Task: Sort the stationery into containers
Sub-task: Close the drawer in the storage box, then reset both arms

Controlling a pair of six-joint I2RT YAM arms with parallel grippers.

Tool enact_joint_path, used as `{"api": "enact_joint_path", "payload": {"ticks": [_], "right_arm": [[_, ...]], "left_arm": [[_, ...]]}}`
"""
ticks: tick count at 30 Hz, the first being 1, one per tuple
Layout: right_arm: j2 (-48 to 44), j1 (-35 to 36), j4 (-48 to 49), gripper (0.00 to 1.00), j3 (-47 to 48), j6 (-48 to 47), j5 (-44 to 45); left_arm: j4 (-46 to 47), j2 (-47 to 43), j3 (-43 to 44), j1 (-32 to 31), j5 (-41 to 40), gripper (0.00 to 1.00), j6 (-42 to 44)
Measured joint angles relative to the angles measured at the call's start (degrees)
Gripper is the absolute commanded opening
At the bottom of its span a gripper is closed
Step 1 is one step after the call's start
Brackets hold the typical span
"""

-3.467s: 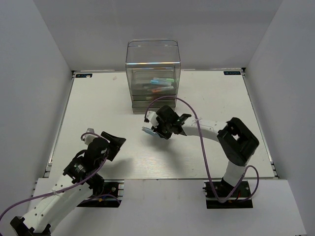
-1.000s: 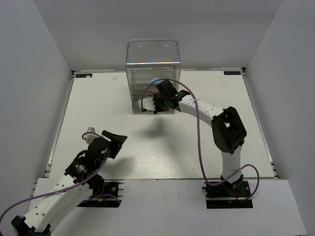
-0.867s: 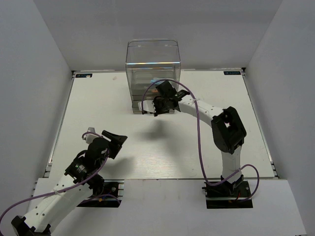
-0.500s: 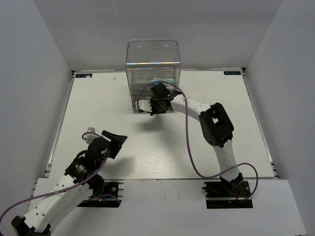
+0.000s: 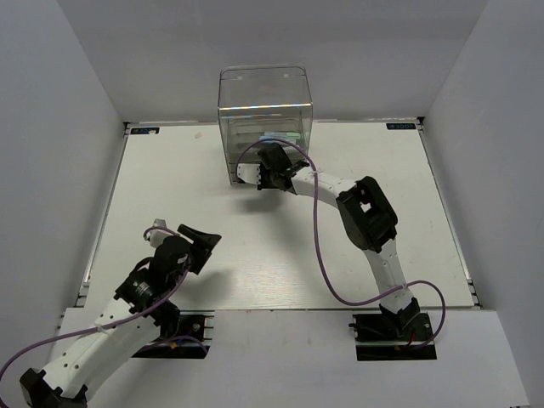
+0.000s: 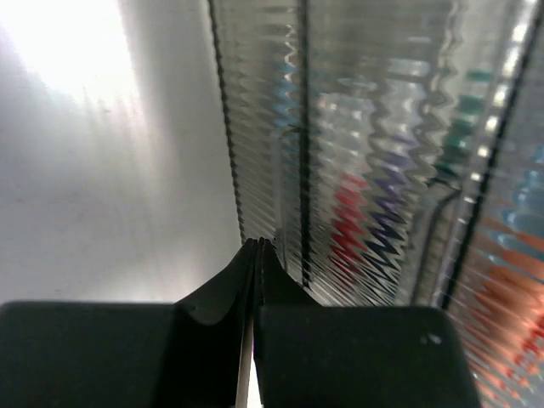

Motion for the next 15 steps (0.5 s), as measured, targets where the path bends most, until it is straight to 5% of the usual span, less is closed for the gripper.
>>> {"api": "enact_joint_path", "payload": {"ticks": [8, 9, 15], "right_arm": [[-2.8, -0.3, -1.3, 0.05, -2.9, 1.6, -6.2], [-4.7, -0.4, -1.9, 0.26, -5.0, 2.4, -8.2], [-21.0, -1.0, -2.4, 0.79, -19.1, 11.5, -17.2]], "left_arm": [[1.3, 0.6, 0.0, 0.0, 0.0, 0.73, 0.1], [1.5, 0.6, 0.0, 0.0, 0.0, 0.73, 0.1], [3.1, 0.6, -0.6, 0.0, 0.1, 0.74, 0.8]]}}
